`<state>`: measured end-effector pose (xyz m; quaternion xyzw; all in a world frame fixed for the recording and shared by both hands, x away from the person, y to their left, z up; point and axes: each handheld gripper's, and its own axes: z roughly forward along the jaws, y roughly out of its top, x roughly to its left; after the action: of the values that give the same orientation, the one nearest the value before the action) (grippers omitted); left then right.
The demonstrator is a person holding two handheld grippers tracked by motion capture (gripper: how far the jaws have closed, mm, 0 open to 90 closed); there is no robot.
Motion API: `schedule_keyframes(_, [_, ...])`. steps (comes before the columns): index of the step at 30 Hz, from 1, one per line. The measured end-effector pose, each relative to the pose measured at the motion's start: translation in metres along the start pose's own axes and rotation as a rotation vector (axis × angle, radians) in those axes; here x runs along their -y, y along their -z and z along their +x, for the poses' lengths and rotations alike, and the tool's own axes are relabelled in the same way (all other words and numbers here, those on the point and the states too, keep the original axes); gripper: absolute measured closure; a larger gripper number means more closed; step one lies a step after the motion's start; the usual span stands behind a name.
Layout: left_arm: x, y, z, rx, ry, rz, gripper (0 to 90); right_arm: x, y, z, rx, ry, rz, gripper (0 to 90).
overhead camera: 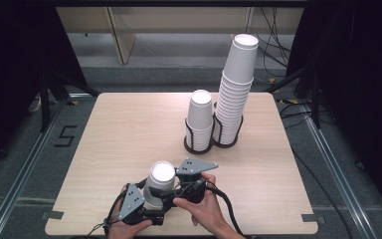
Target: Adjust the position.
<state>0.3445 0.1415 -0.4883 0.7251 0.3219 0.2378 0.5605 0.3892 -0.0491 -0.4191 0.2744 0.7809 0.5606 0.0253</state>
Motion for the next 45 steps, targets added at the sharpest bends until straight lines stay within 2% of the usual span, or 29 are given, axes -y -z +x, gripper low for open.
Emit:
schedule_keyframes(1, [0.000,0.000,0.000,0.002,-0.004,0.002,6.8,-0.001,0.000,0.000,0.001,0.021,0.006,17.1])
schedule_keyframes(5, [-0.001,0.002,0.000,0.002,-0.035,0.035,10.5,-0.006,0.004,-0.001,-0.011,0.050,0.035,17.0])
schedule_keyframes(8, [0.000,0.001,0.002,0.008,-0.041,0.025,11.7,-0.011,0.011,-0.002,-0.013,0.070,0.054,16.9])
schedule_keyframes(9, [-0.001,0.001,0.003,0.012,-0.077,0.020,11.8,-0.012,0.012,-0.003,-0.032,0.072,0.039,16.9])
schedule_keyframes(10, [-0.001,0.001,0.003,0.012,-0.077,0.020,11.9,-0.012,0.012,-0.003,-0.032,0.072,0.039,16.9])
schedule_keyframes(11, [-0.002,0.001,0.004,0.017,-0.091,0.025,11.9,-0.014,0.015,-0.002,-0.035,0.065,0.053,16.6])
schedule_keyframes(12, [-0.002,0.002,0.003,0.021,-0.103,0.049,12.1,-0.017,0.019,-0.003,-0.029,0.083,0.086,16.0])
schedule_keyframes(17, [-0.001,0.002,0.000,0.038,-0.143,0.090,12.5,-0.019,0.030,-0.005,-0.059,0.104,0.134,16.1])
schedule_keyframes(19, [-0.001,0.003,-0.002,0.055,-0.169,0.109,12.6,-0.018,0.033,-0.007,-0.068,0.098,0.149,16.0])
schedule_keyframes(23, [-0.001,0.002,-0.005,0.075,-0.179,0.110,12.3,-0.016,0.033,-0.009,-0.088,0.084,0.140,16.9])
schedule_keyframes(24, [-0.001,0.002,-0.005,0.093,-0.171,0.105,11.9,-0.016,0.034,-0.010,-0.101,0.086,0.159,22.4])
schedule_keyframes(25, [-0.001,0.002,-0.005,0.102,-0.161,0.091,11.3,-0.016,0.034,-0.011,-0.107,0.087,0.156,22.5])
schedule_keyframes(26, [-0.001,0.002,-0.004,0.110,-0.151,0.085,10.3,-0.017,0.035,-0.011,-0.105,0.068,0.156,22.9])
schedule_keyframes(28, [-0.001,0.002,-0.004,0.113,-0.148,0.075,7.7,-0.017,0.035,-0.012,-0.107,0.062,0.154,23.3])
schedule_keyframes(29, [-0.001,0.002,-0.004,0.117,-0.133,0.056,6.2,-0.019,0.037,-0.011,-0.116,0.027,0.135,24.2])
schedule_keyframes(30, [-0.002,0.003,-0.004,0.118,-0.112,0.017,4.9,-0.020,0.038,-0.012,-0.121,0.038,0.118,24.6])
schedule_keyframes(31, [-0.002,0.003,-0.004,0.118,-0.112,0.017,3.9,-0.020,0.038,-0.012,-0.121,0.038,0.118,24.6])
schedule_keyframes(32, [-0.002,0.002,-0.005,0.120,-0.104,-0.008,3.9,-0.022,0.040,-0.012,-0.116,0.032,0.104,25.0])
schedule_keyframes(33, [-0.004,0.004,-0.006,0.118,-0.103,-0.047,2.8,-0.025,0.043,-0.010,-0.135,-0.006,0.081,25.3])
schedule_keyframes(35, [-0.005,0.005,-0.006,0.115,-0.106,-0.058,2.5,-0.026,0.044,-0.011,-0.133,0.012,0.066,25.3])
schedule_keyframes(38, [-0.007,0.008,-0.006,0.105,-0.111,-0.097,2.1,-0.029,0.048,-0.010,-0.148,-0.021,0.035,25.4])
schedule_keyframes(39, [-0.007,0.008,-0.006,0.102,-0.116,-0.105,2.1,-0.029,0.048,-0.011,-0.162,-0.036,0.027,25.5])
schedule_keyframes(44, [-0.007,0.008,-0.006,0.102,-0.115,-0.102,3.6,-0.028,0.047,-0.014,-0.163,-0.041,0.022,25.4])
schedule_keyframes(45, [-0.007,0.008,-0.004,0.102,-0.122,-0.098,4.4,-0.027,0.047,-0.016,-0.172,-0.061,0.026,25.2])
